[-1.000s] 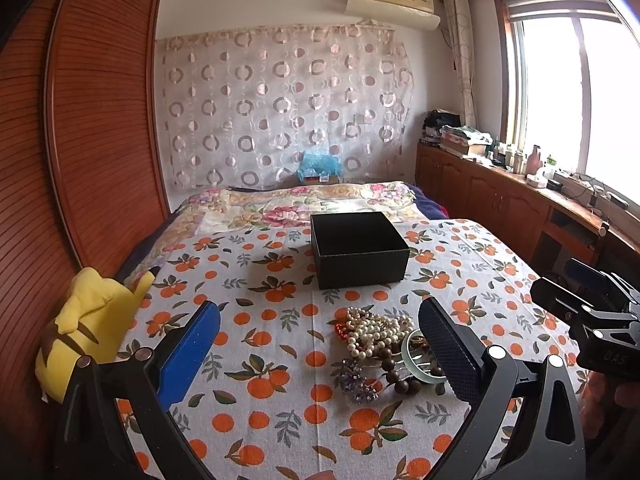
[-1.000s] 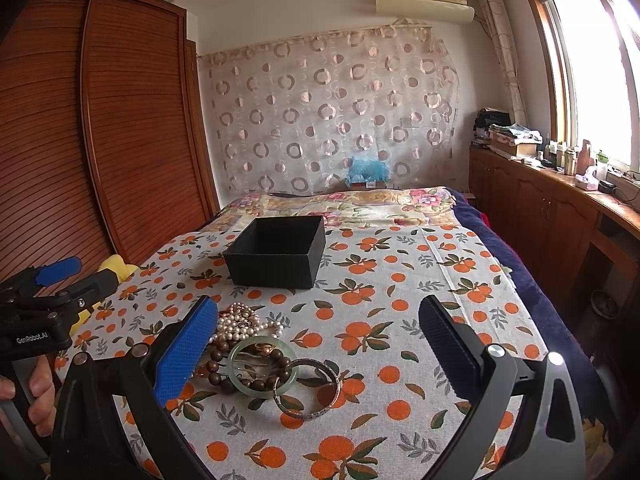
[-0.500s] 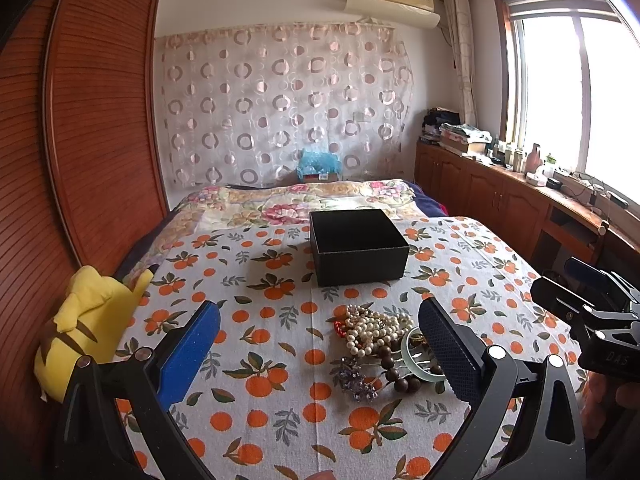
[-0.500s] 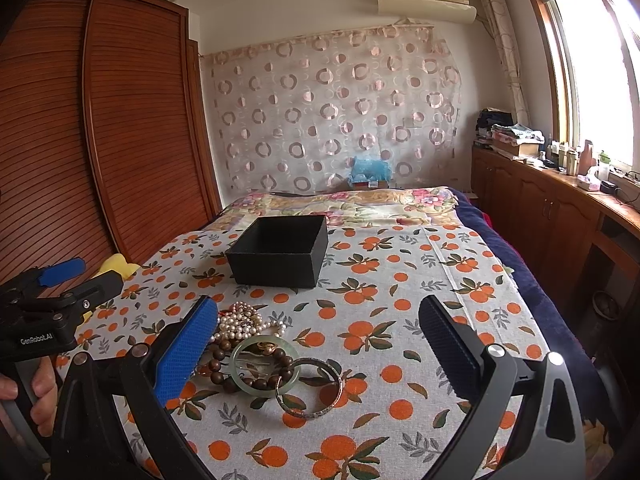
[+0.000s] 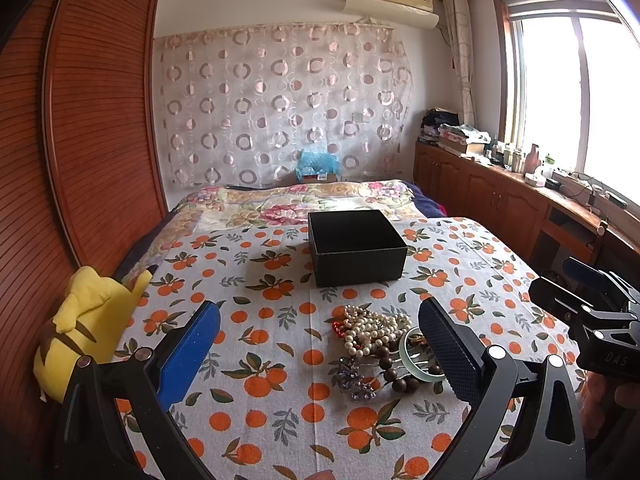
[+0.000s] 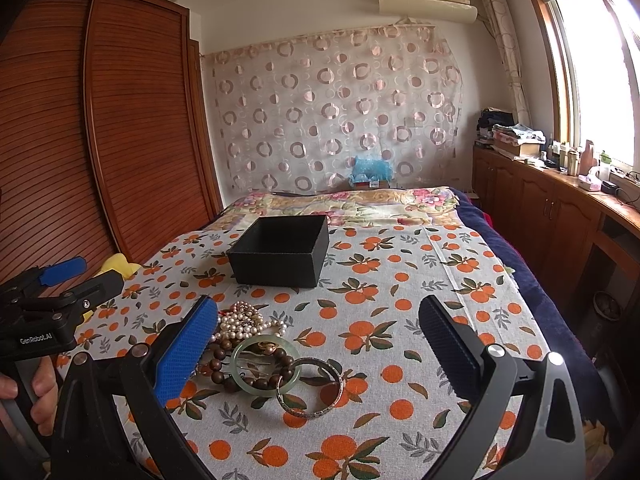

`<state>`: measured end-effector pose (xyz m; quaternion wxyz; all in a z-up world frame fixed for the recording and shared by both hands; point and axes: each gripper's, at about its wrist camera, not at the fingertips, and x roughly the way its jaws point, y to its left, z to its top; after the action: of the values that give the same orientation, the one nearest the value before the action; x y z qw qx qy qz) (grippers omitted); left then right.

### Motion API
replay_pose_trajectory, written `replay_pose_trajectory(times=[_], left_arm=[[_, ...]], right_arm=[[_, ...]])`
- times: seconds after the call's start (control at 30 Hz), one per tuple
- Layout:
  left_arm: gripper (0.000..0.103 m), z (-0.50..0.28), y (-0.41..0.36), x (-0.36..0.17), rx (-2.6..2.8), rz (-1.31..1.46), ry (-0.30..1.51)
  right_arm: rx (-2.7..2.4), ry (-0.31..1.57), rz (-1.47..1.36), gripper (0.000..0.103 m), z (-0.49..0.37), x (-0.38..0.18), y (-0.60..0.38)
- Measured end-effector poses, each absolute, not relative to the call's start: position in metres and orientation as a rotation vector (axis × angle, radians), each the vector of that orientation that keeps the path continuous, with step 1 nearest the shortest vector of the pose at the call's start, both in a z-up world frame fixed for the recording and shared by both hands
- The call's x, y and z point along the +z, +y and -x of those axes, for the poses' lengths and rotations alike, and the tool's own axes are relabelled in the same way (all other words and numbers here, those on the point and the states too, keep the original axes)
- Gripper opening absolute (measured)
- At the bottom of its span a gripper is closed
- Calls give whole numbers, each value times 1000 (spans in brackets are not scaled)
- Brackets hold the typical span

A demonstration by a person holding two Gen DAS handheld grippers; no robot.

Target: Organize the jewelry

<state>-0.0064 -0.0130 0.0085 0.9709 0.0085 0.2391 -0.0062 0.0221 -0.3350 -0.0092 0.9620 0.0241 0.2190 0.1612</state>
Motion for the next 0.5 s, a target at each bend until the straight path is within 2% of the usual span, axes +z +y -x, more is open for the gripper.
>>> replay_pose_trajectory(times=[0.33, 0.5], left_arm=[[96, 3, -15, 5, -15, -21, 500], [96, -5, -16, -15, -46, -12, 553]], right_arm=[[329, 455, -38, 101, -17, -12, -321], [356, 487, -21, 101, -24, -20, -322]])
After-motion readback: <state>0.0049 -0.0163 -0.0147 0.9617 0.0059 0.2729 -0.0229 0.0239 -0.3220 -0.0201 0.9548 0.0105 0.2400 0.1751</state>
